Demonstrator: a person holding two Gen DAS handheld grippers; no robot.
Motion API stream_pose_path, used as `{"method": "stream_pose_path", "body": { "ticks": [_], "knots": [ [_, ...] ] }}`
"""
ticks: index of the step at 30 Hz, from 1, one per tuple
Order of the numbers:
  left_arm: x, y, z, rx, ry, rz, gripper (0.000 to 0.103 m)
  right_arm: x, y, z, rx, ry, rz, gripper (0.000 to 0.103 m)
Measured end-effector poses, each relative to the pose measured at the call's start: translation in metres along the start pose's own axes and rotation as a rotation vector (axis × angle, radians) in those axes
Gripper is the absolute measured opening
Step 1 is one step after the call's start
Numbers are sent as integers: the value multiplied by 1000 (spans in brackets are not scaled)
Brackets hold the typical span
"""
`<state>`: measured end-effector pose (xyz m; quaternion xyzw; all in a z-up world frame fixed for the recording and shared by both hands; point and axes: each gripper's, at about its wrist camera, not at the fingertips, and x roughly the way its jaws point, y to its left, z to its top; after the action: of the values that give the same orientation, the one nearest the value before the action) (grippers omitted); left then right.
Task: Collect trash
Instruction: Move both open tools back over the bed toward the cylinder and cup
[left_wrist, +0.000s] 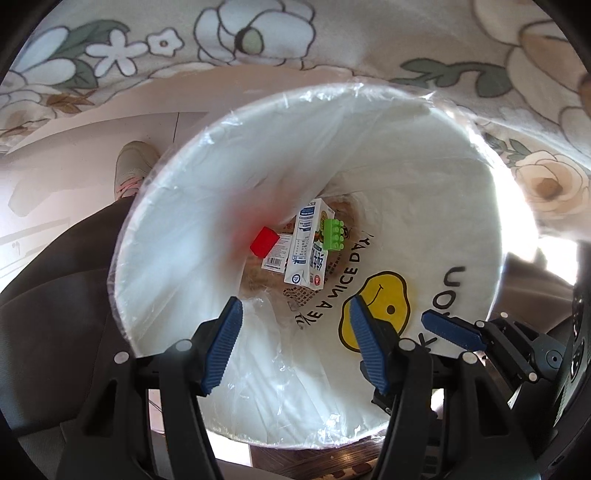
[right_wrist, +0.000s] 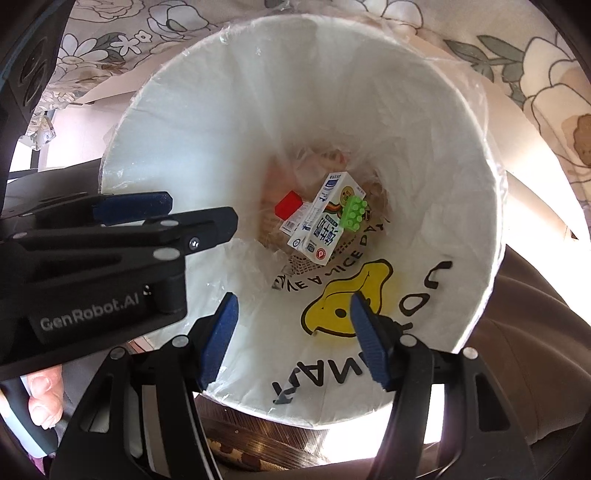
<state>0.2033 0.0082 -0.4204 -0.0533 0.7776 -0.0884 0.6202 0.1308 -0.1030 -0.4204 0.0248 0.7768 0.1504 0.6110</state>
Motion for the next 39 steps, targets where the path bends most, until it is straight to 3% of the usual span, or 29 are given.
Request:
{"method": "stream_pose_path", "body": {
  "ticks": [9, 19, 27, 33, 39],
  "knots": [
    [-60, -12, -26, 87, -153, 46, 63, -52, 14, -23, -42, -130, -34, 64],
    [-160, -32, -66, 206, -380, 111, 63, -149, 24, -61, -111, -292, -52, 63],
    [-231, -40, -85, 264, -515, 126, 68, -229, 30, -85, -142, -434, -33, 63],
    [-289, -44, -89, 248, -634, 113, 68, -298, 35, -97, -172, -566, -33, 63],
    [-343, -52, -80, 240, -743, 105, 75, -367, 34, -100, -190, -712, -30, 63]
  ]
}}
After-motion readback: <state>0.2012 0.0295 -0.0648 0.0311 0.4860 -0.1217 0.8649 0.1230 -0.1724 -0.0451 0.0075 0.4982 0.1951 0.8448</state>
